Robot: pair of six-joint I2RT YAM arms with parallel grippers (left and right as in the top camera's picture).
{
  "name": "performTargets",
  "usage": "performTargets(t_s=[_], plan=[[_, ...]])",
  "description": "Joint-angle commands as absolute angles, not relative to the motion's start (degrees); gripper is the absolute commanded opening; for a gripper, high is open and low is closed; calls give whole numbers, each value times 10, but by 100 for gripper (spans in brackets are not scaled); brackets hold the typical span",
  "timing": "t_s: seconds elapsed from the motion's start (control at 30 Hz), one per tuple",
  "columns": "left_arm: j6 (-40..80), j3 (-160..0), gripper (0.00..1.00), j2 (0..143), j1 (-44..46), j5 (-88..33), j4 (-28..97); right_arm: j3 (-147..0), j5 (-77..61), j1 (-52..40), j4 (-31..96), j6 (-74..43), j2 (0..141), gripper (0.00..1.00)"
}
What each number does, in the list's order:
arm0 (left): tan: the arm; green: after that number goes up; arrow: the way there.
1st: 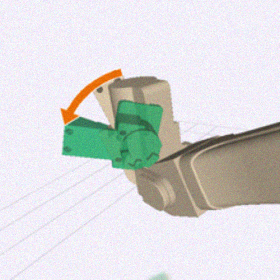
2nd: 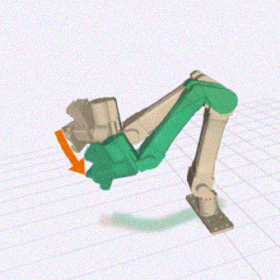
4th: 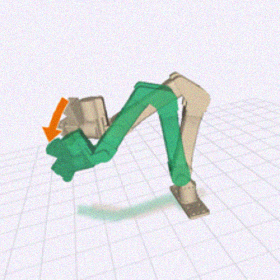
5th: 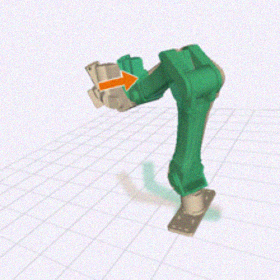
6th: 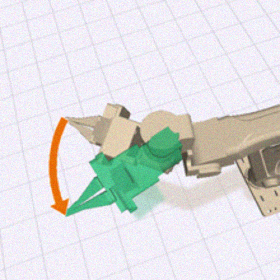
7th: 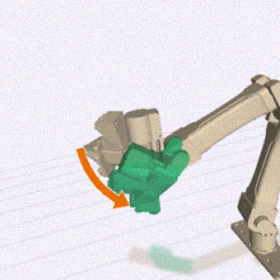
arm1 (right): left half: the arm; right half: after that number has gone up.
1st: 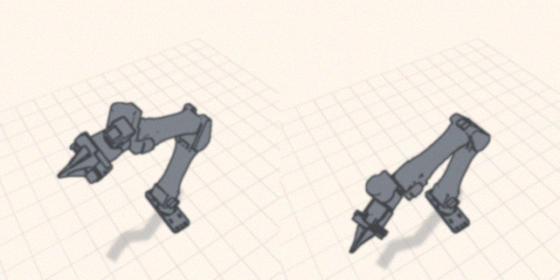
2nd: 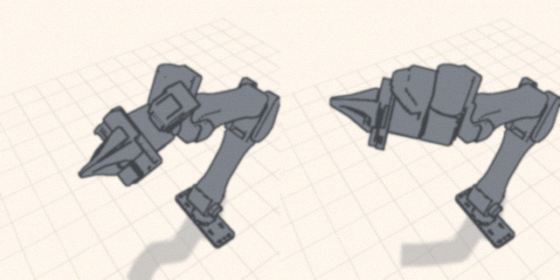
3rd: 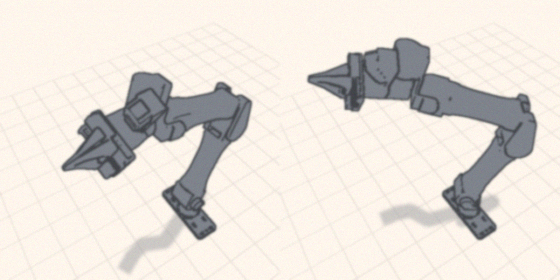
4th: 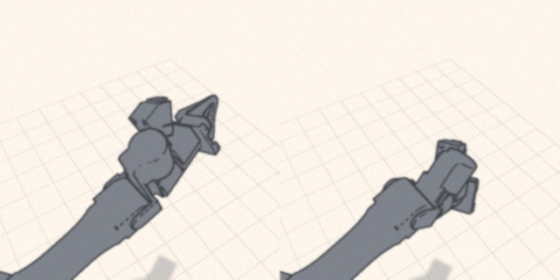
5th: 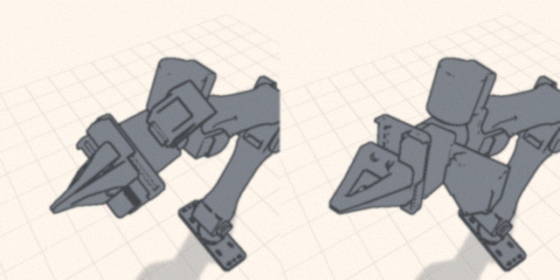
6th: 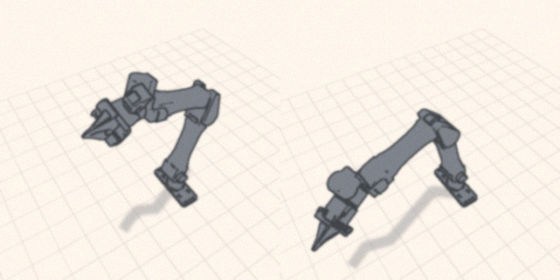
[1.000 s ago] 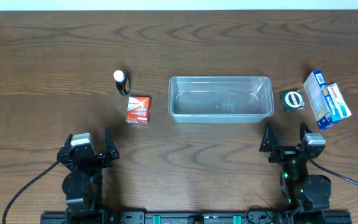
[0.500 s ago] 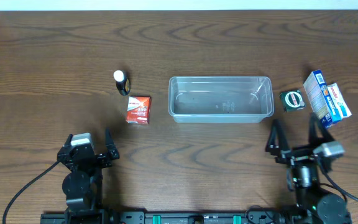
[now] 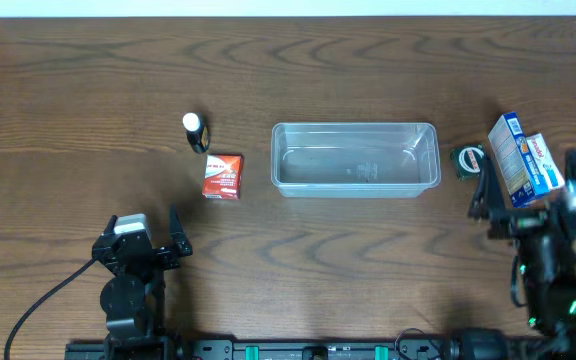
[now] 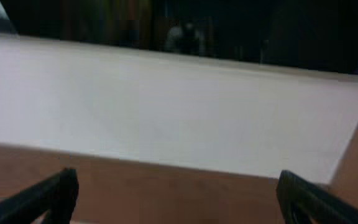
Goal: Pack container
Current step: 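Move right gripper over the blue Kool Fever box and grasp it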
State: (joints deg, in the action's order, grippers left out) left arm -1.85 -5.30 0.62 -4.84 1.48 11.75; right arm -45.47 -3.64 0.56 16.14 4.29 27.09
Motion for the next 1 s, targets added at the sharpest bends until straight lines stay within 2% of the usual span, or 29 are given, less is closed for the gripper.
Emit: performTargets(t_s=[0.0,0.17,0.33,0.67,0.97], plan=[[-28,-36,98,2,-52,8,121,-570,-33,12,264,164,358,99],[-28,-36,98,2,-52,8,121,-745,25,16,449,209,512,99],[-28,-36,98,2,-52,8,121,-851,67,44,531,249,646,99],[-28,-36,98,2,-52,8,121,-885,55,149,559,258,854,99],[-28,-36,98,2,-52,8,121,-885,55,187,529,258,923,99]])
